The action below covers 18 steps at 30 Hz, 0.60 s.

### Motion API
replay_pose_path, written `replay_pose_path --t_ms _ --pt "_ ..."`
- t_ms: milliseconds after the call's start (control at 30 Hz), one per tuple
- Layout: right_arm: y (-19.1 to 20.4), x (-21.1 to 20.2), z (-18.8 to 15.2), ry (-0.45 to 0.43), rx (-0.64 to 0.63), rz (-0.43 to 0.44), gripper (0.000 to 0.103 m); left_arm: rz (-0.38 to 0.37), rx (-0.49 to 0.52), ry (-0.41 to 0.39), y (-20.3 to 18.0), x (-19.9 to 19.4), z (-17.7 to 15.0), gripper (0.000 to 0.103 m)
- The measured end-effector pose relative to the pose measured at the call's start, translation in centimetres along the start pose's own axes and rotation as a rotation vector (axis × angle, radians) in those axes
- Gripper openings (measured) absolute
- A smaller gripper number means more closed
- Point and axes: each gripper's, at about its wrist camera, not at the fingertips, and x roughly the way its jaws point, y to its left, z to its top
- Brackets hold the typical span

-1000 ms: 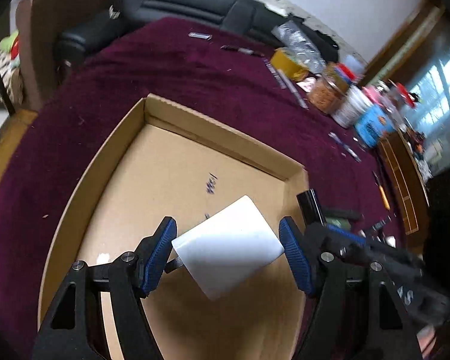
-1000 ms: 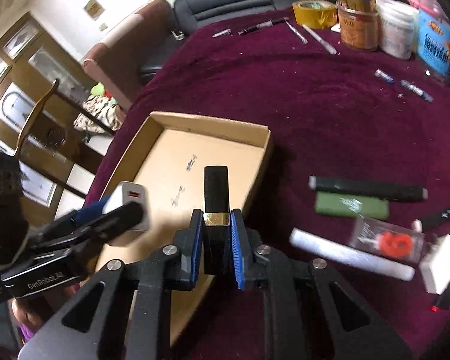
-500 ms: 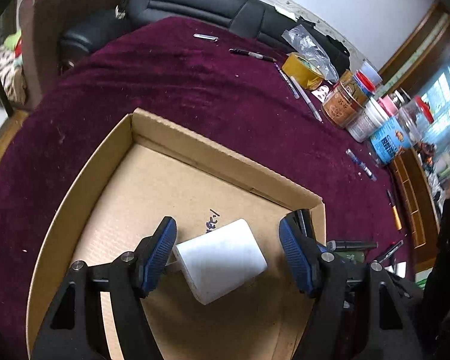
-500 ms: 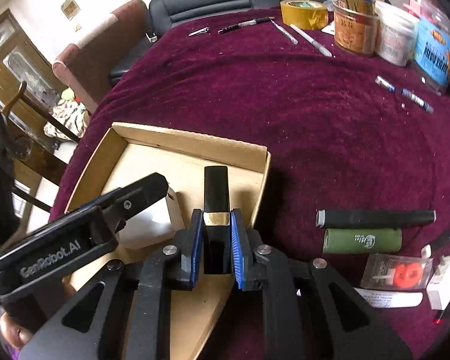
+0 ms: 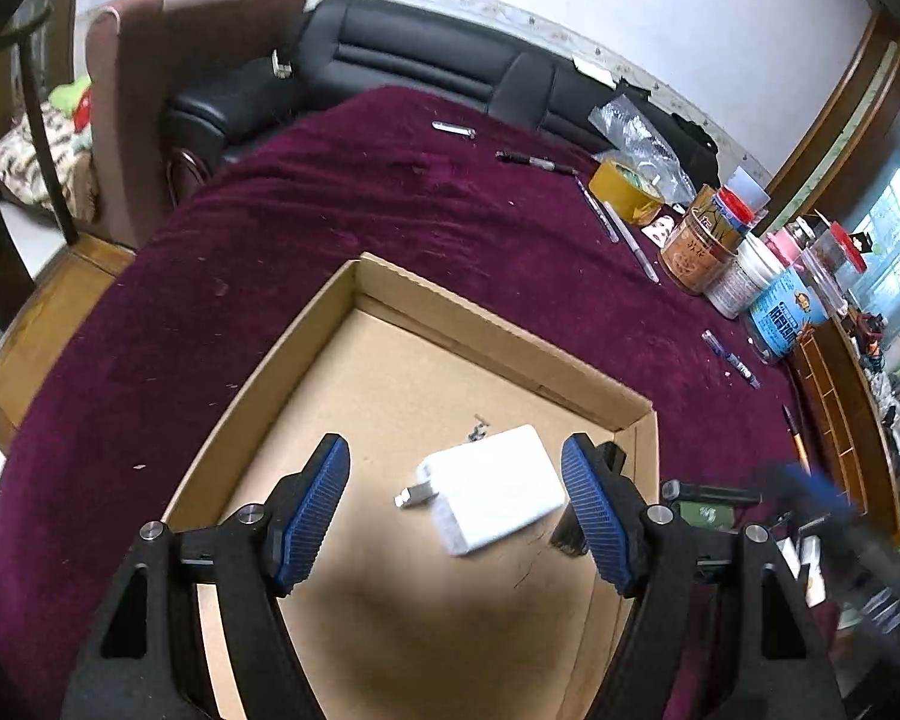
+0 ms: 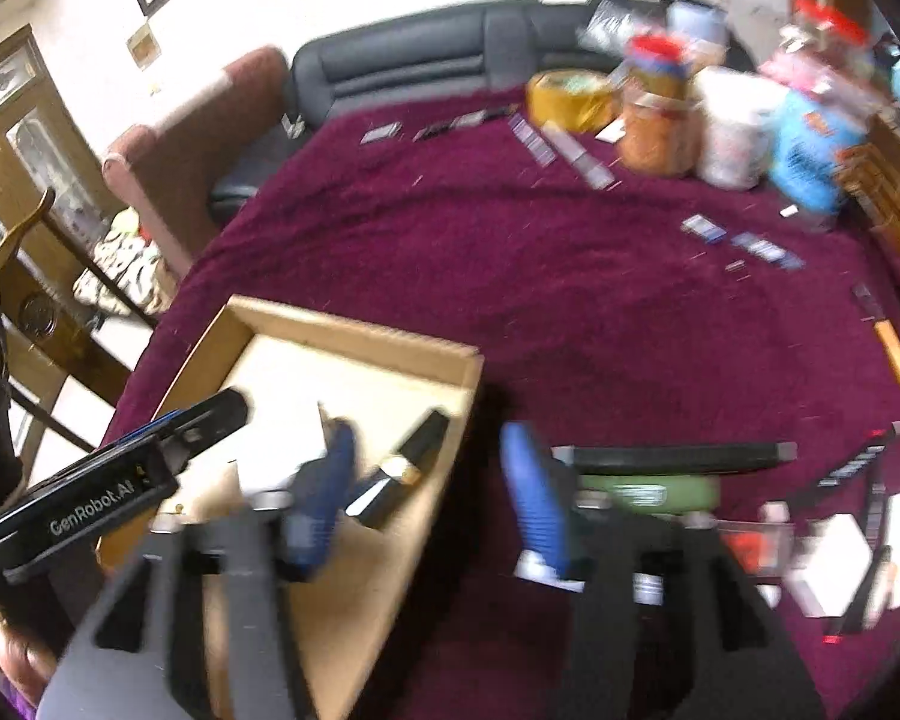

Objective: Organize rigid objects
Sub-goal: 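Lower the charger into the cardboard box with the left gripper while the right drops the lipstick beside it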

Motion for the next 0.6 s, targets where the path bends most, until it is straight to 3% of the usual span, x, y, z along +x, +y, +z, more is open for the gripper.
replay_pose_path --t_ms 67,133,200,333,433,600 --pt "-1.1 -2.7 -0.4 -0.089 -0.018 -0.054 0.065 0.037 -0.002 -0.015 0.1 -0.6 -0.8 0.069" --pt "-2.4 -5.5 -1.7 -0.2 -0.054 -0.09 0.091 0.05 0.011 -0.037 -0.3 -1.5 -1.7 0.069" --pt "-4.0 -6.9 -3.0 -0.237 -0.075 -0.098 0.091 0.056 0.043 -0.071 -1.2 -2.9 -2.7 0.069" --pt "-9.2 -6.2 -5.8 -0.11 0.001 -0.161 0.091 0.067 0.107 -0.125 -3.8 -5.6 -4.8 0.078" --pt "-12.3 -6.0 -8.0 -0.075 0.077 -0.167 0.091 0.062 0.17 -0.143 -6.6 -6.9 -6.8 0.079" --pt "-14.2 -6.2 -10.2 -0.059 0.104 -0.159 0.091 0.077 0.272 -0.126 -10.4 -7.4 -9.7 0.079"
